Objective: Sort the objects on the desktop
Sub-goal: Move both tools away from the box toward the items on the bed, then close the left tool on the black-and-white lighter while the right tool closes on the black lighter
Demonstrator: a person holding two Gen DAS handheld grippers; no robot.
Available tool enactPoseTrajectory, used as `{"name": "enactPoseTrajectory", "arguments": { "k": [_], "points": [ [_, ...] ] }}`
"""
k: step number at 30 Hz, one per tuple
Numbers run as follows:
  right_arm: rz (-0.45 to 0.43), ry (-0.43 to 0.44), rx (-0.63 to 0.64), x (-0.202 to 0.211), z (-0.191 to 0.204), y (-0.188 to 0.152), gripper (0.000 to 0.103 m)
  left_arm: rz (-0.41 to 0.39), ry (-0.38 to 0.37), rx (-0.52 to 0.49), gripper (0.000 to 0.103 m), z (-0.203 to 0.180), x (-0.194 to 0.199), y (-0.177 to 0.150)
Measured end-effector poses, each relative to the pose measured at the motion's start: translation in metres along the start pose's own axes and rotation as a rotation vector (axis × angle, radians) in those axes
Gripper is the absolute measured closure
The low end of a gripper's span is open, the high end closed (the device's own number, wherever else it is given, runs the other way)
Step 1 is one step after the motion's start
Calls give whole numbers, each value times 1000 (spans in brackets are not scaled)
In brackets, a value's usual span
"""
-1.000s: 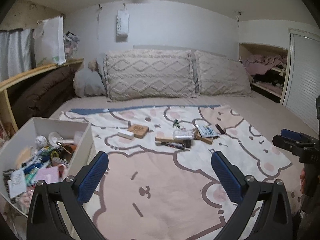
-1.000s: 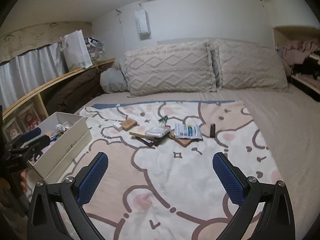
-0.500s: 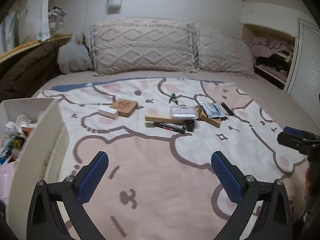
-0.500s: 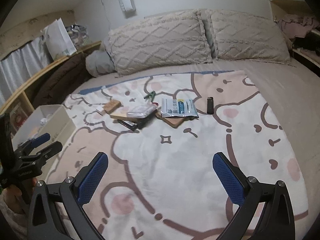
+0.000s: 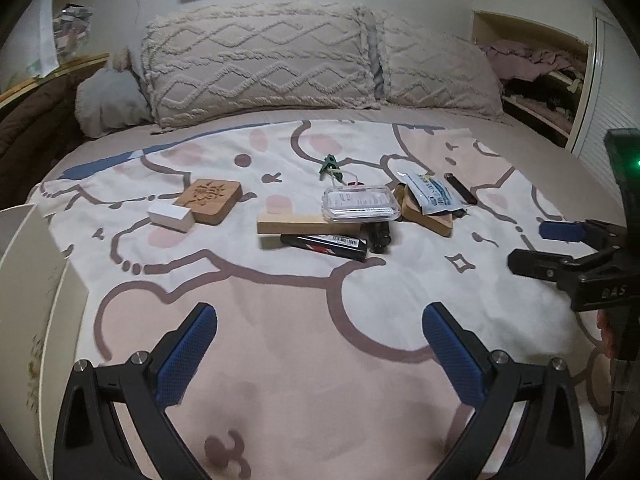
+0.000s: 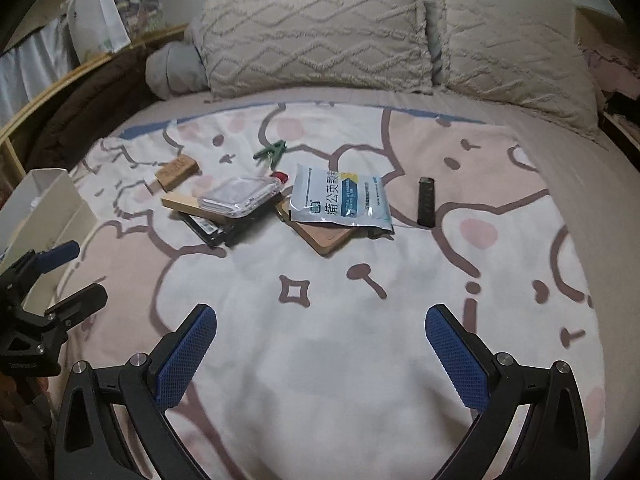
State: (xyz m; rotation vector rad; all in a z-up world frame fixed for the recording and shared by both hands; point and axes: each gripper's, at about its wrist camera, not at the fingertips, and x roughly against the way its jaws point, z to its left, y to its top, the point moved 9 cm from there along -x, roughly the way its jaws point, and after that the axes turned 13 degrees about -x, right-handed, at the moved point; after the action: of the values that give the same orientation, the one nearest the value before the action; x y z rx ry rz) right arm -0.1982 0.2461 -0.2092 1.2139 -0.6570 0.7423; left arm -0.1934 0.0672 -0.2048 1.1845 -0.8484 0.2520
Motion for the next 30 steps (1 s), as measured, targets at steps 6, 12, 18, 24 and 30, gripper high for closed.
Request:
{"name": "enactPoseTrajectory", "arguments": {
  "k": [6, 12, 18, 24, 30],
  "points": [
    [74, 11, -11, -39, -4, 2, 0, -20, -2, -124, 1, -8, -21, 7],
    [75, -4, -60, -64, -14, 14, 0, -24, -14, -188, 1, -9, -40, 10],
    [-1, -112, -64, -81, -38, 36, 0, 29, 20, -179, 1, 5, -70, 10],
    [-21, -149, -73, -81, -63, 43, 0, 70, -30, -141, 1, 10, -92, 8],
    [-61, -223, -72, -76, -88, 48, 0, 92, -59, -112, 1, 11, -103, 9]
  ]
}}
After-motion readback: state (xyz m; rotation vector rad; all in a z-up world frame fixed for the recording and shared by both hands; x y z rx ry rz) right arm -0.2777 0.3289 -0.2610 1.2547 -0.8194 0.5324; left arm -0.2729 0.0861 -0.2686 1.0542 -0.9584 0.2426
